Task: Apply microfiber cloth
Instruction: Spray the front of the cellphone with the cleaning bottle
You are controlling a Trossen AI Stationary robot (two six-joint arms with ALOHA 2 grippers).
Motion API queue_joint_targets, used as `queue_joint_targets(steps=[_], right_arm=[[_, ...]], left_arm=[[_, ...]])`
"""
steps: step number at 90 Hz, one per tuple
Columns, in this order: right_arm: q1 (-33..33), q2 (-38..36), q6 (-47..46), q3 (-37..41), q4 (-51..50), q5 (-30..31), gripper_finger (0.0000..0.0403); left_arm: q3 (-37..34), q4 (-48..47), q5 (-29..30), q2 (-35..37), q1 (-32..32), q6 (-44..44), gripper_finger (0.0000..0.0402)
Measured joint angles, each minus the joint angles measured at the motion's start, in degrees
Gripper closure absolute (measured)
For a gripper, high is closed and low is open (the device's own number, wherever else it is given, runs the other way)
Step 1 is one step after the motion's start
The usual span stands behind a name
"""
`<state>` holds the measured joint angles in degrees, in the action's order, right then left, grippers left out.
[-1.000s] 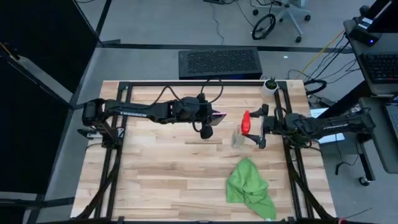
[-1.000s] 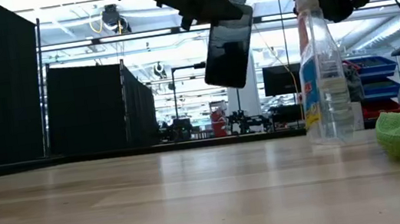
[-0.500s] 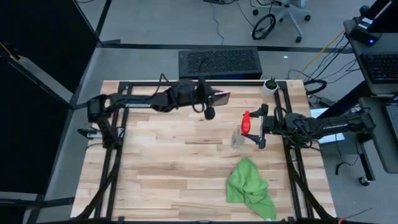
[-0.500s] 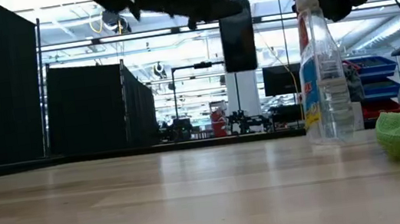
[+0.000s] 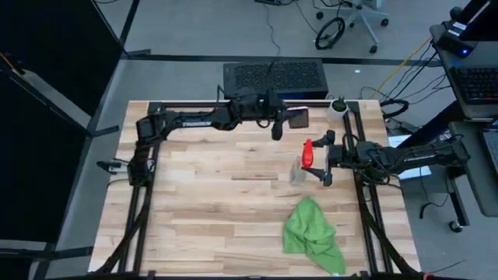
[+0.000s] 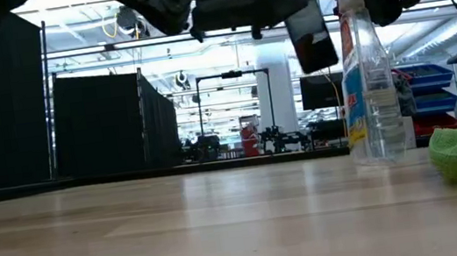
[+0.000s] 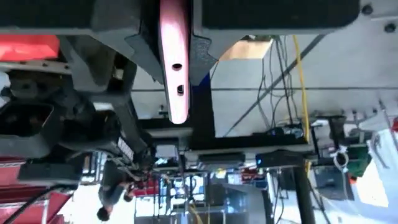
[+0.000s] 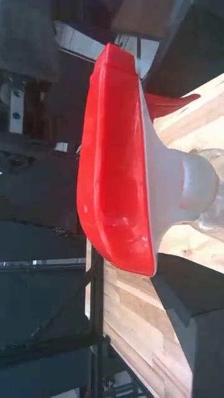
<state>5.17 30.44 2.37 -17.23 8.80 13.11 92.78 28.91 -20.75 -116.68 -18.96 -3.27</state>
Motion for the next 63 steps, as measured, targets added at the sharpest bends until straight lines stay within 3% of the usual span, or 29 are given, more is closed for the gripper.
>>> queue_joint_targets(steps=[33, 63], right_arm=[[0.0, 0.0, 0.34, 0.0, 0.0, -0.03, 0.0026], [0.01, 0.04, 1.11, 0.0, -0.18, -1.44, 0.0124]], left_arm=[[2.04, -1.23, -0.38, -1.47, 1.23, -0.07, 0.0386], [2.04, -0.75, -0.38, -1.47, 1.45, -0.42, 0.0386]])
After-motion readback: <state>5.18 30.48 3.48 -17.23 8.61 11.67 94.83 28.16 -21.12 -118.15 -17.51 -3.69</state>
